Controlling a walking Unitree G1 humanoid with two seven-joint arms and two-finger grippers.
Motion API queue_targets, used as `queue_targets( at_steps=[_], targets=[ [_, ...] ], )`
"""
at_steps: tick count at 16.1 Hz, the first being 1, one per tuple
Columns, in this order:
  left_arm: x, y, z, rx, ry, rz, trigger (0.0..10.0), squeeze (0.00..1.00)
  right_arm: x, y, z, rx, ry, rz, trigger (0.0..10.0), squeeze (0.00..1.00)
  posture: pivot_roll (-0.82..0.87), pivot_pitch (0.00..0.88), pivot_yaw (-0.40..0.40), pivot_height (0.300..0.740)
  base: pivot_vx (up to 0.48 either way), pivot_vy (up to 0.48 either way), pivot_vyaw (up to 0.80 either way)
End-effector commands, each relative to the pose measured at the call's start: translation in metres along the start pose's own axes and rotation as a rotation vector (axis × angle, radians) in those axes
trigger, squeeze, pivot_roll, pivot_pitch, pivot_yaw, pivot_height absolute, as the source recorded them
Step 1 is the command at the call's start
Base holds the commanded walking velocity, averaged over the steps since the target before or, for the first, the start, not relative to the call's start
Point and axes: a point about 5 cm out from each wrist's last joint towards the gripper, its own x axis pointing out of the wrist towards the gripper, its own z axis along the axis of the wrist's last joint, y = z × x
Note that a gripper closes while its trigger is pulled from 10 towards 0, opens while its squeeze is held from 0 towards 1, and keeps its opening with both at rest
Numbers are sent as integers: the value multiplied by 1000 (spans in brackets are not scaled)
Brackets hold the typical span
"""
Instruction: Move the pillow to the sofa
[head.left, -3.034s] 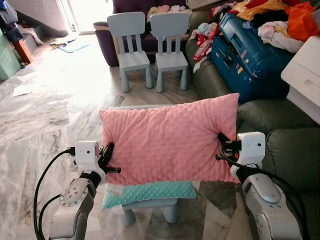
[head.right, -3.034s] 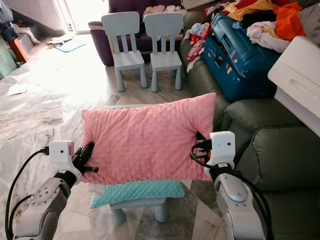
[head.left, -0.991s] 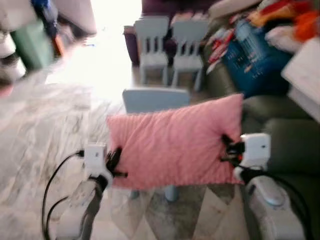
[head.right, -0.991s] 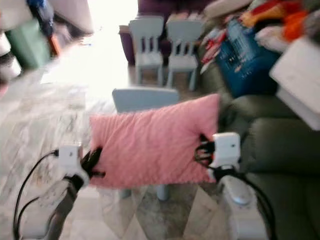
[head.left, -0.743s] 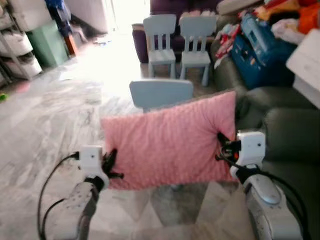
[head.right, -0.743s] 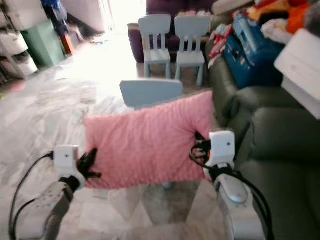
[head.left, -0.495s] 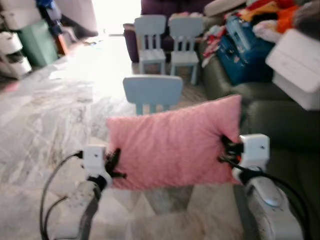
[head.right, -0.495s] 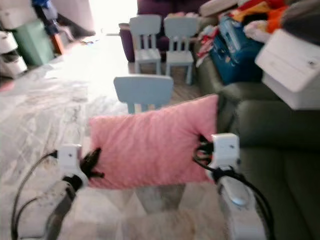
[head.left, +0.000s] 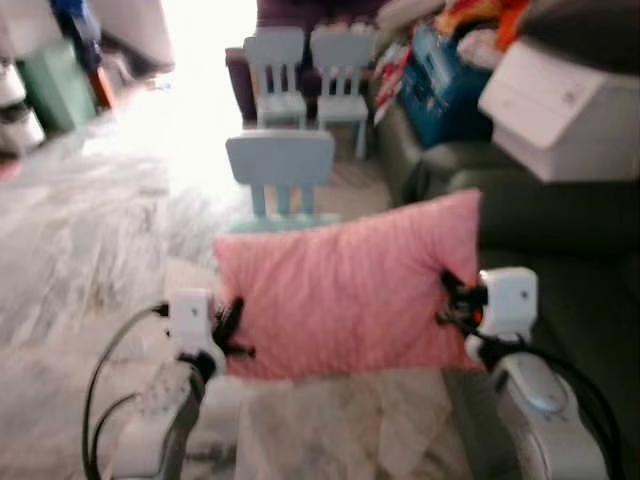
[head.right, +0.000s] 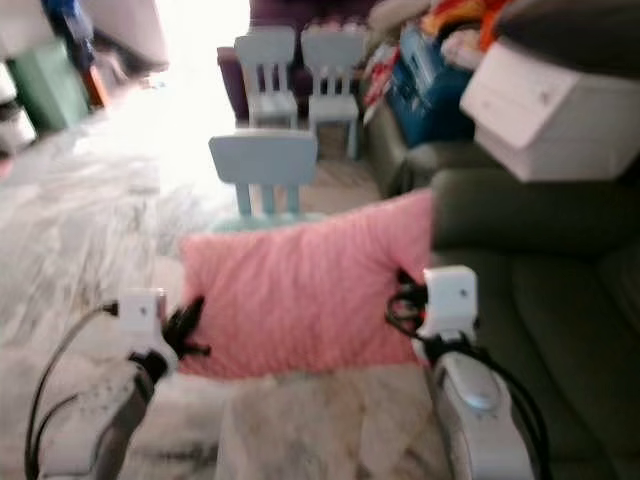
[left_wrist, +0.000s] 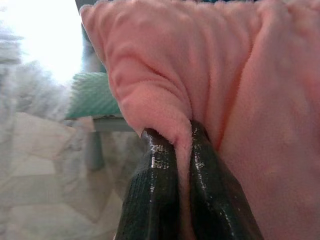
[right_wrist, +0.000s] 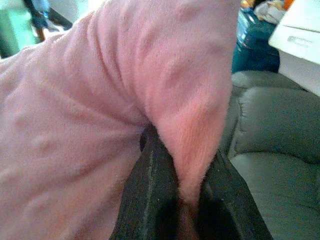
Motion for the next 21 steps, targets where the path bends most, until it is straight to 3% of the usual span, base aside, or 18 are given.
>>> queue_targets(
  at_steps=[1,16,21],
  targets=[
    [0,1,3,1,-12,2,10000,0,3,-1,8,-12,-32,5,10000,0,-193,24,33,740,0,0,0],
    [1,1,6,-25,-22,3,10000,0,2,1,8,-9,-33,-2,10000,0,-195,41,44,740,0,0,0],
    [1,1,5,-27,-14,-2,10000,0,2,0,7,-10,-32,-7,10000,0,-195,48,43,740,0,290,0]
  ],
)
